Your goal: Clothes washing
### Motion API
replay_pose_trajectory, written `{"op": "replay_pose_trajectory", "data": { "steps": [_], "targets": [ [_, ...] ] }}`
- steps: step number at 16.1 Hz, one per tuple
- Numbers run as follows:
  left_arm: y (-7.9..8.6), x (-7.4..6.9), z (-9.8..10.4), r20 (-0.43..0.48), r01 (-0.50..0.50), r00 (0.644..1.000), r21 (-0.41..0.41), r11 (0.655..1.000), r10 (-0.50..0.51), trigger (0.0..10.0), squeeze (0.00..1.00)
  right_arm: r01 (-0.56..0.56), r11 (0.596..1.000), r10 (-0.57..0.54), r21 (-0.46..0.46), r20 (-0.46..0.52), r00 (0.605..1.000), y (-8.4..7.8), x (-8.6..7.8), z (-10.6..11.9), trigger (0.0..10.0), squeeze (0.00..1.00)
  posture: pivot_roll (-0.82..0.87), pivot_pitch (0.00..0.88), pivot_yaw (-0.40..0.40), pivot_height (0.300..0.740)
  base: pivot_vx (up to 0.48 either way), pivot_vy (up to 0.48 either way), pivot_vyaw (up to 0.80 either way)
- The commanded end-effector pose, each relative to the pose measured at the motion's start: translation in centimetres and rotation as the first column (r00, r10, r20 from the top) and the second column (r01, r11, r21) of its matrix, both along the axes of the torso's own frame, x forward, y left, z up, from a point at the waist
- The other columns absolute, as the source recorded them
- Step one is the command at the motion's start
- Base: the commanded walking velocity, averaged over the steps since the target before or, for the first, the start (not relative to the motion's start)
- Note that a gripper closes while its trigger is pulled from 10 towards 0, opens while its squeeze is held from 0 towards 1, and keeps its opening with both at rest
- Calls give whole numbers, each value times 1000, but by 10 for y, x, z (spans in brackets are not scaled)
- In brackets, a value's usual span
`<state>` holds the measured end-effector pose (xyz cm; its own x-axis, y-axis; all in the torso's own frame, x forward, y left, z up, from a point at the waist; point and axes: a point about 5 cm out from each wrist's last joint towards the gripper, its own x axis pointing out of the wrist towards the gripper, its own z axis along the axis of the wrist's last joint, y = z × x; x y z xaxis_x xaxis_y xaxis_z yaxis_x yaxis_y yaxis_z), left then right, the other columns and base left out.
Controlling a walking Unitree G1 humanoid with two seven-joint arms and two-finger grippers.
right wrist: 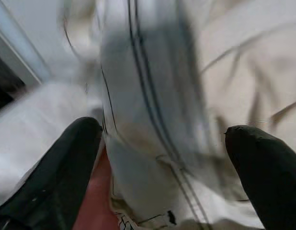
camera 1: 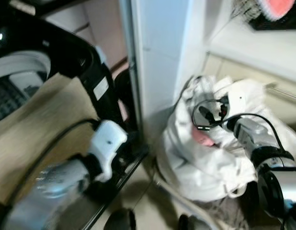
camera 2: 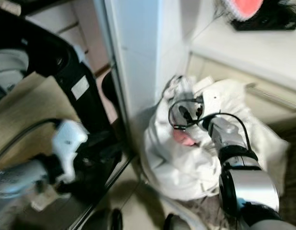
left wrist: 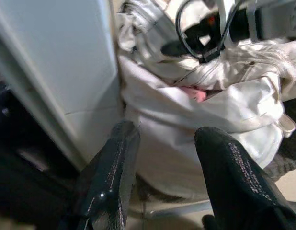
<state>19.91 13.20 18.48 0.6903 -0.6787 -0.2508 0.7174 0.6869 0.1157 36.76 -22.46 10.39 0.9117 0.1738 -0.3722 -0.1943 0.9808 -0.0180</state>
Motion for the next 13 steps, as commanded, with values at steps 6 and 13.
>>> {"op": "replay_pose_trajectory", "data": {
  "steps": [6, 13],
  "targets": [
    [5, -22, 10, -51, 43, 998, 28, 999, -42, 10000, 0, 53, 991, -65, -126, -91, 994, 1, -4, -15, 10000, 0, 313, 332, 79, 740, 0, 0, 0],
    [-5, -31, 13, -79, 120, 990, 2, 993, -119, 10000, 0, 88, 987, -95, -137, -45, 994, -5, 0, -6, 0, 0, 297, 330, 61, 740, 0, 0, 0]
  ]
}}
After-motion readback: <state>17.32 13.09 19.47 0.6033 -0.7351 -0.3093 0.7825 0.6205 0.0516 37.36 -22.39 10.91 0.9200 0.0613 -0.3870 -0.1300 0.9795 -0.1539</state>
